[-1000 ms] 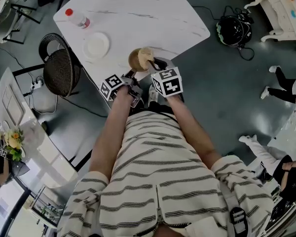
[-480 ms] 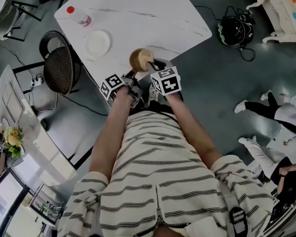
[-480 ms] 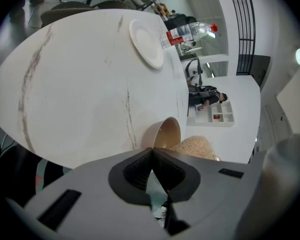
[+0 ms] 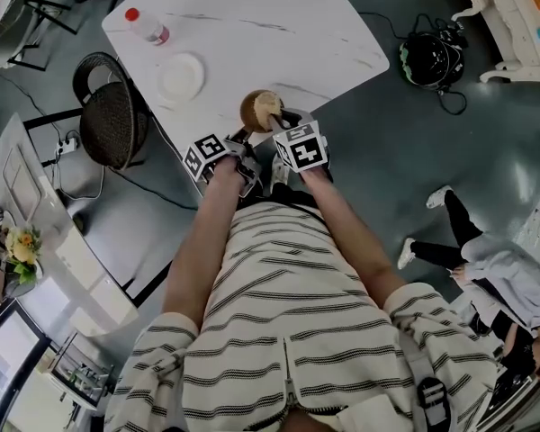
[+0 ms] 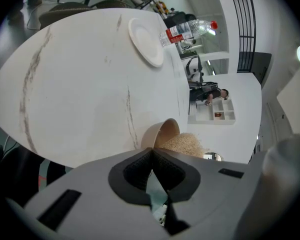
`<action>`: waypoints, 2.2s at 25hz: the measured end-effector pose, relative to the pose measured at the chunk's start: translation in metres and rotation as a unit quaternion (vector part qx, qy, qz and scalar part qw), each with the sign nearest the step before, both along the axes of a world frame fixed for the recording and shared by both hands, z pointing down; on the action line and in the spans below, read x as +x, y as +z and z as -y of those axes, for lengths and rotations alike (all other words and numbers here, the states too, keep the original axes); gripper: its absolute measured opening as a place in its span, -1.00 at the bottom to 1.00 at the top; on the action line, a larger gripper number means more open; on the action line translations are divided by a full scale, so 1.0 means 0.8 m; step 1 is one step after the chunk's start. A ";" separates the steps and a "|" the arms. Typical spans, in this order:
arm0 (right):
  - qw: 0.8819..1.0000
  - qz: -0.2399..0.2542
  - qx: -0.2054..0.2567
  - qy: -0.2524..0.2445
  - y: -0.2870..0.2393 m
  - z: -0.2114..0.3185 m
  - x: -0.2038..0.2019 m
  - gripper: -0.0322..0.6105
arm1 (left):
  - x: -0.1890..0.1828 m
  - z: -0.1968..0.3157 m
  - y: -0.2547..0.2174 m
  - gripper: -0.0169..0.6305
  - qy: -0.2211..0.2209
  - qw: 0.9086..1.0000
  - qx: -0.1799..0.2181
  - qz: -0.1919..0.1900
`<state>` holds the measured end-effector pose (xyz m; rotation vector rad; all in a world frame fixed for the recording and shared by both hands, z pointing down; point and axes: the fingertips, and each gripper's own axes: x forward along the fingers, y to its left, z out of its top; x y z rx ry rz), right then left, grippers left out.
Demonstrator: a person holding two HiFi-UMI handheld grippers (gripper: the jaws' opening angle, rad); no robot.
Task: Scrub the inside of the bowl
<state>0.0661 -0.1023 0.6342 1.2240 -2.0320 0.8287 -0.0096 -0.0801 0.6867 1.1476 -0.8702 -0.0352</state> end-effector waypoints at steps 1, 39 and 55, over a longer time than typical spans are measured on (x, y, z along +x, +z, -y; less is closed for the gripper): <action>1.000 0.000 0.000 0.000 0.001 0.000 0.000 -0.68 | 0.000 0.000 0.000 -0.92 0.001 1.000 0.001 0.000; 0.997 0.011 0.019 -0.072 0.019 0.032 -0.054 -0.69 | -0.003 0.016 -0.004 -0.93 -0.003 1.000 0.014 0.008; 0.994 -0.014 0.008 -0.104 0.014 0.004 -0.043 -0.70 | -0.007 0.014 -0.003 -0.92 -0.013 1.000 0.011 0.009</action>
